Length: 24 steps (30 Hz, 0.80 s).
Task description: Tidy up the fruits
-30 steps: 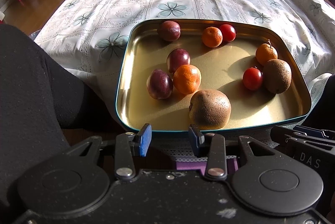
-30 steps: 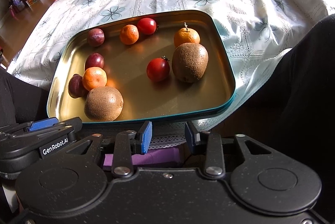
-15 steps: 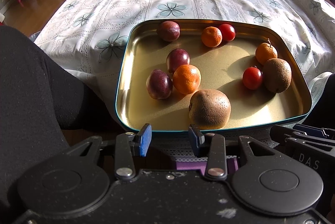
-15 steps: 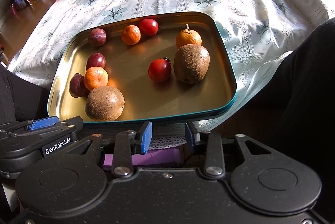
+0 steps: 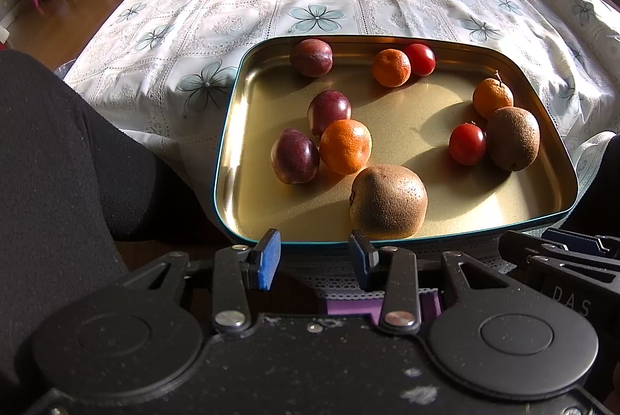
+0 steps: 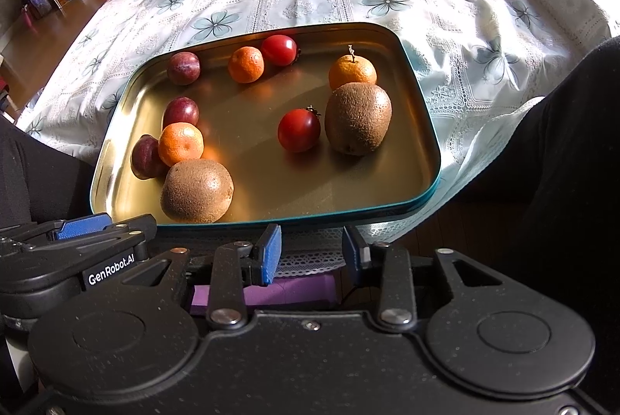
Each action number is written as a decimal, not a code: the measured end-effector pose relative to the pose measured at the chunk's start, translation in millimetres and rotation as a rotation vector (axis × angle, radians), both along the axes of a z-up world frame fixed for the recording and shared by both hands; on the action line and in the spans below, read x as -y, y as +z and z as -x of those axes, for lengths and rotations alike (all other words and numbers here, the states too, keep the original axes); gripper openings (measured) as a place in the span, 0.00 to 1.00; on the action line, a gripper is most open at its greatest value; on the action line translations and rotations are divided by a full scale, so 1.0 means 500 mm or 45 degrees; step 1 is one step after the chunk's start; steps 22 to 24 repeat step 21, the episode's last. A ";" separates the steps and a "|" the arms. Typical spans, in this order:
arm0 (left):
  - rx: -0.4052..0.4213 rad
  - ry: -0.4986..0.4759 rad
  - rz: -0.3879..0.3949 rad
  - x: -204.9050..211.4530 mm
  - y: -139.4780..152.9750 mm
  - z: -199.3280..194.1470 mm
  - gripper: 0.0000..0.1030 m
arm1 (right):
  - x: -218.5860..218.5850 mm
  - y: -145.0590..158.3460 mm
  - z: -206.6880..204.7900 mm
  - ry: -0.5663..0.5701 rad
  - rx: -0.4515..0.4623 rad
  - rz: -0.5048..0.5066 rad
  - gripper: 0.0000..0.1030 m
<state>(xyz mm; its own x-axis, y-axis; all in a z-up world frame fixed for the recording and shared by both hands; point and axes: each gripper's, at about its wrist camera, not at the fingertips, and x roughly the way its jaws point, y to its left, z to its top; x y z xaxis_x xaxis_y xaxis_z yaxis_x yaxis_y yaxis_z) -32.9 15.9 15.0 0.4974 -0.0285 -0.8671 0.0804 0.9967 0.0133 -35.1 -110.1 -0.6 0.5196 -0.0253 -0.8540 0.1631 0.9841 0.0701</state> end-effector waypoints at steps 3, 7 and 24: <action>0.000 0.000 0.000 0.000 0.000 0.000 0.40 | 0.000 0.000 0.000 0.001 -0.002 0.001 0.44; 0.000 -0.002 0.000 0.000 0.000 0.000 0.40 | 0.001 -0.001 -0.001 0.000 -0.006 -0.002 0.44; 0.001 -0.003 -0.003 0.002 -0.002 0.001 0.40 | 0.001 -0.002 -0.002 0.001 -0.011 -0.004 0.44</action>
